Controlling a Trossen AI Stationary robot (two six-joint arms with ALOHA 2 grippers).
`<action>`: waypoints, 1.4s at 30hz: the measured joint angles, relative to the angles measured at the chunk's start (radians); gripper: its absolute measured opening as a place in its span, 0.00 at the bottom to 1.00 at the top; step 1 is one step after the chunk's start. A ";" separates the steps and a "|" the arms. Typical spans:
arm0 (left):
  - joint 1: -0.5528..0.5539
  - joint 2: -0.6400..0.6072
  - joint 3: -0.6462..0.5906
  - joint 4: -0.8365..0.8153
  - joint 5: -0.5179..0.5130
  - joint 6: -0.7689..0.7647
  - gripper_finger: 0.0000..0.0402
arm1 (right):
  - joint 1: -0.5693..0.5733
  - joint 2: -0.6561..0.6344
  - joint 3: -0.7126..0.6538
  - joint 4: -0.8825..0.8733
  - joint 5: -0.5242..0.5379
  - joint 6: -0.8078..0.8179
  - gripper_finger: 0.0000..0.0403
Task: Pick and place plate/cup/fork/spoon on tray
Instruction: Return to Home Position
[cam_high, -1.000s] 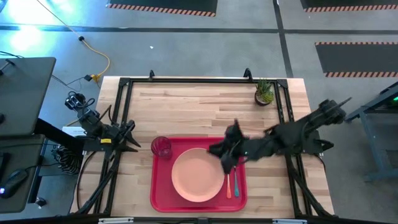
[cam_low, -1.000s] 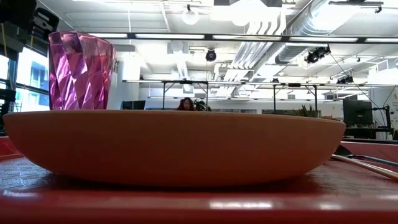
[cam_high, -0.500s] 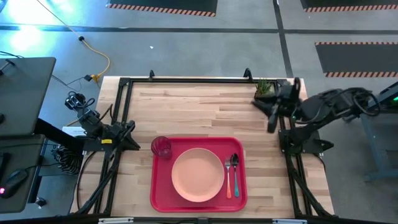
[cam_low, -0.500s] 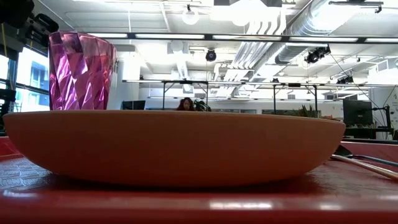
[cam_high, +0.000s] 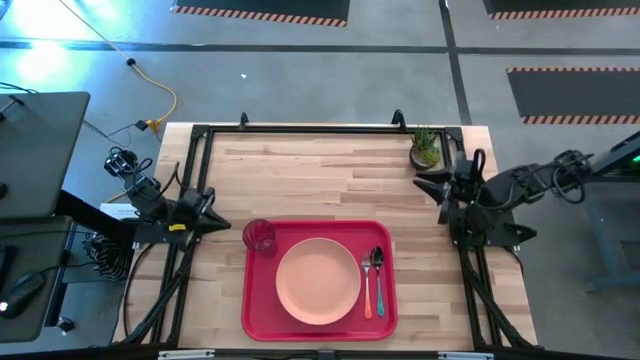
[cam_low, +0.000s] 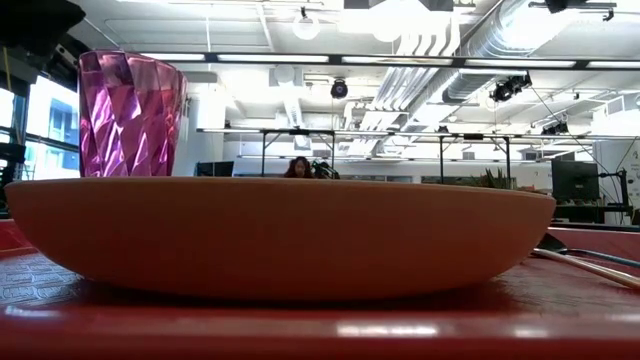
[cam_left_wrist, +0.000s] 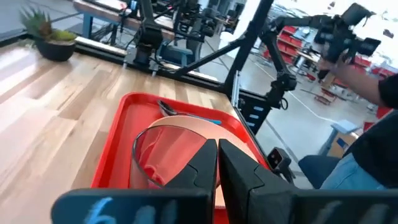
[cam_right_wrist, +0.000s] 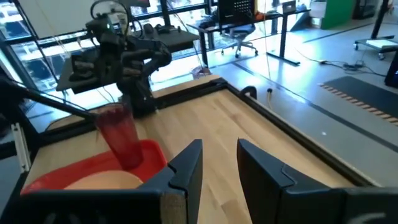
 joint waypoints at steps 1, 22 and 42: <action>0.000 0.000 0.000 0.000 -0.003 -0.014 0.01 | 0.000 -0.028 -0.041 0.018 -0.003 0.001 0.23; 0.000 0.000 0.000 -0.078 -0.011 0.157 0.01 | 0.001 -0.324 -0.523 0.338 -0.122 0.028 0.23; 0.000 0.000 0.000 -0.097 -0.012 0.176 0.01 | 0.000 -0.324 -0.720 0.567 -0.092 0.060 0.23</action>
